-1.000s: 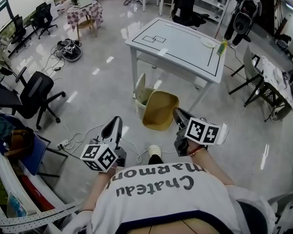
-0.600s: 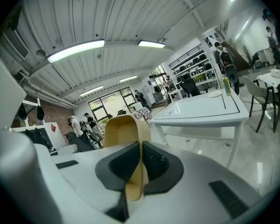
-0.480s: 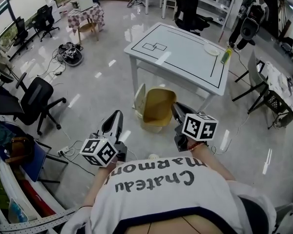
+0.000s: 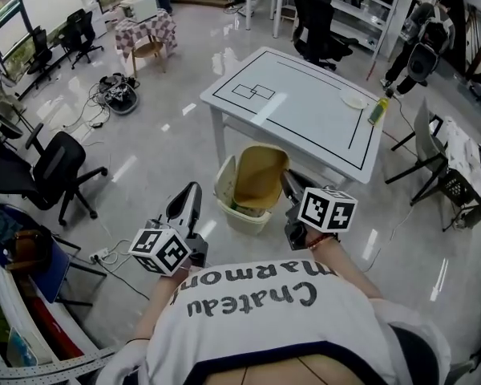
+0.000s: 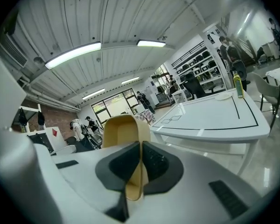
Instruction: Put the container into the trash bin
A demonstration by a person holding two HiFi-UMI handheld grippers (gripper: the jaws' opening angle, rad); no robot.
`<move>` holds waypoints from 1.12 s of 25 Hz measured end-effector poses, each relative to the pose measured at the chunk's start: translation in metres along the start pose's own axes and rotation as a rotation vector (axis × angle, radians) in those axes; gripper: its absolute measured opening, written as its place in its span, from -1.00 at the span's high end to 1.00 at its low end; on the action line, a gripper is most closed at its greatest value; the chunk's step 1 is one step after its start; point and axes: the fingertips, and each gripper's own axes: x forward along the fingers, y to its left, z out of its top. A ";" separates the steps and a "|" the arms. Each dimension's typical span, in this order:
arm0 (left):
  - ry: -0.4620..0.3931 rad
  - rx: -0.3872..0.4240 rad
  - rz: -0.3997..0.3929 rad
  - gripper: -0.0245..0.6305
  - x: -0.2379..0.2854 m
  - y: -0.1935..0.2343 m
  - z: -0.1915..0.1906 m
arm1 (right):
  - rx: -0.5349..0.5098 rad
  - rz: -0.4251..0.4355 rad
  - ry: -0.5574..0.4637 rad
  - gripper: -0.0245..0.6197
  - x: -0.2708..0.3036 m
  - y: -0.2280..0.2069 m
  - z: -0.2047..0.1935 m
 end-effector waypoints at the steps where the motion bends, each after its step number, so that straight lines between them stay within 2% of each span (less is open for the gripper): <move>1: -0.003 0.001 0.000 0.85 0.004 0.000 -0.002 | 0.000 0.001 0.000 0.81 0.004 -0.005 0.000; 7: 0.022 -0.001 0.021 0.85 0.016 0.000 -0.013 | 0.029 -0.012 0.019 0.81 0.009 -0.030 -0.009; 15: 0.047 0.031 0.030 0.85 0.022 -0.007 -0.006 | 0.074 -0.017 0.007 0.81 -0.001 -0.044 -0.008; 23: 0.058 -0.023 0.024 0.85 0.013 -0.016 -0.015 | 0.086 -0.030 0.001 0.81 -0.017 -0.039 -0.013; 28: 0.071 -0.044 0.020 0.85 0.000 -0.017 -0.014 | 0.091 -0.026 0.035 0.81 -0.019 -0.031 -0.019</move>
